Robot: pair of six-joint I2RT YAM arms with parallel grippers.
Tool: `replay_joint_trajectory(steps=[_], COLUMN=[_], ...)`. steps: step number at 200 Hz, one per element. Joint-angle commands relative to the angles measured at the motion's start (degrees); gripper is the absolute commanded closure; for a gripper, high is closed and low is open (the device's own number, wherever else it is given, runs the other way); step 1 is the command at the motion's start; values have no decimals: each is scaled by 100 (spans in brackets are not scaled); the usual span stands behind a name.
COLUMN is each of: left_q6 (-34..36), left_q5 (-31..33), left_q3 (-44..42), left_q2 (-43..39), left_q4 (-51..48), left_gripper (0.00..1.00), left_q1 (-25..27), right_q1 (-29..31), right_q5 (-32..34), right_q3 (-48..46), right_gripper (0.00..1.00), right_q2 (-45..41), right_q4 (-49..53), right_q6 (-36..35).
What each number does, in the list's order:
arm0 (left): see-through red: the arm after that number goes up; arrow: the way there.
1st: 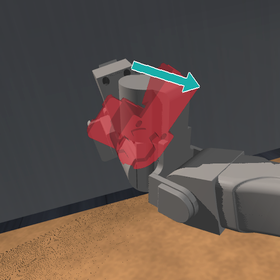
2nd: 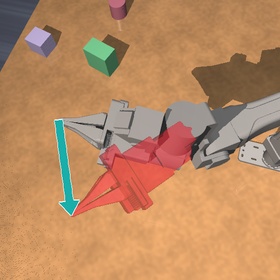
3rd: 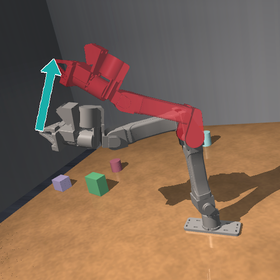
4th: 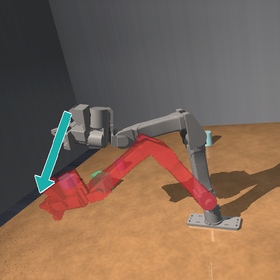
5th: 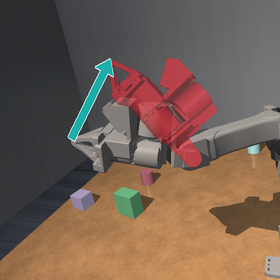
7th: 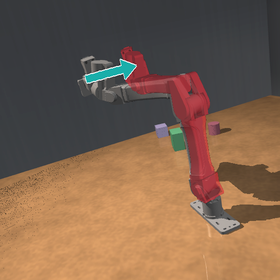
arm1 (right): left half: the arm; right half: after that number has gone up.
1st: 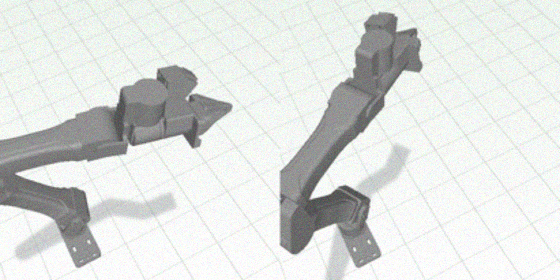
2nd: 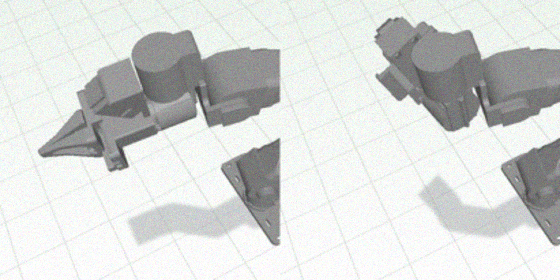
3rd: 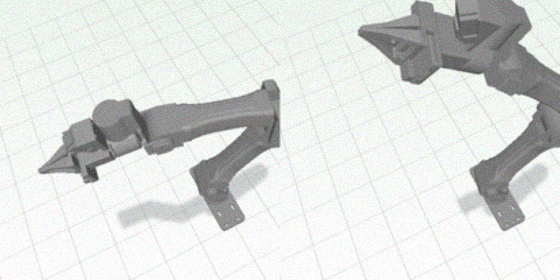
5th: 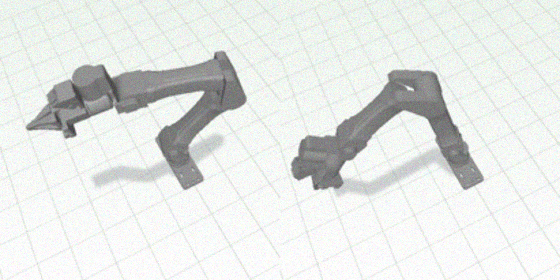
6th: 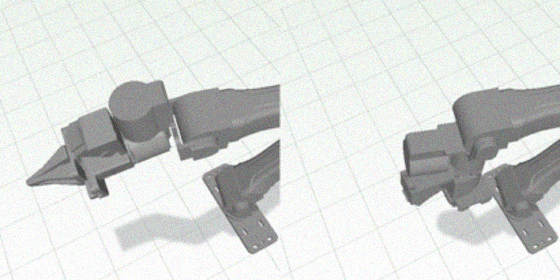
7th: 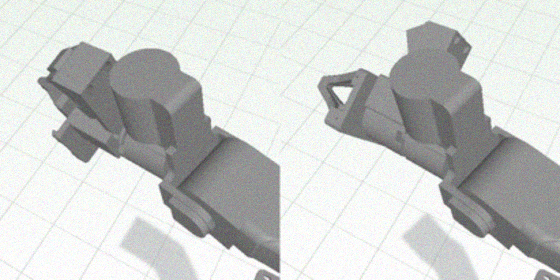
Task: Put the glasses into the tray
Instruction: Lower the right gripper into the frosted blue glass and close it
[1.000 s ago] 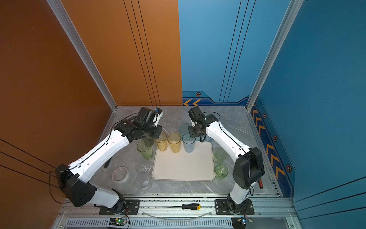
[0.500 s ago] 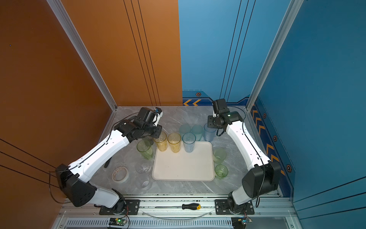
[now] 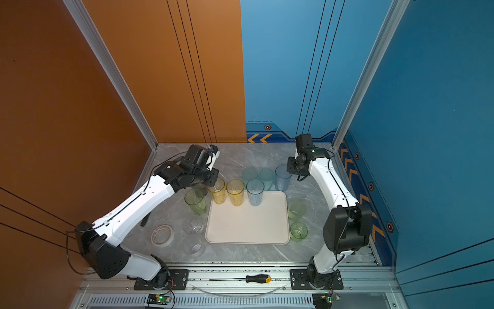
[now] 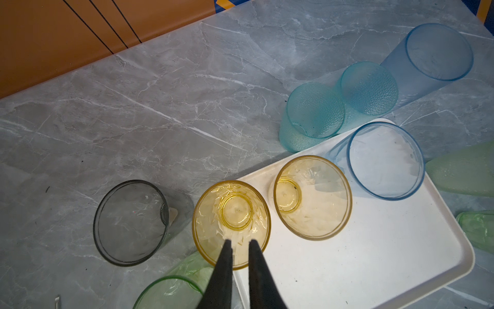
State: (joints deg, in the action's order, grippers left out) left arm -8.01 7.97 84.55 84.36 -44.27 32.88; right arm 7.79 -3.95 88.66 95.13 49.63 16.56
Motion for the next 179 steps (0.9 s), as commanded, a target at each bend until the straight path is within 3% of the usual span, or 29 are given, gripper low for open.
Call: replay_joint_trajectory(steps=[1,179], left_q6=[-3,-8], left_q5=[135,117], left_q3=[114,90], left_q2=[-33,33], left_q4=[50,51], left_gripper=[85,85], left_q1=[-72,-168], right_q1=[-24,-16], right_q5=[-192,273], right_q3=[181,459], right_gripper=[70,75], right_q2=[52,689], right_q4=[174,273], right_q6=[23,-19])
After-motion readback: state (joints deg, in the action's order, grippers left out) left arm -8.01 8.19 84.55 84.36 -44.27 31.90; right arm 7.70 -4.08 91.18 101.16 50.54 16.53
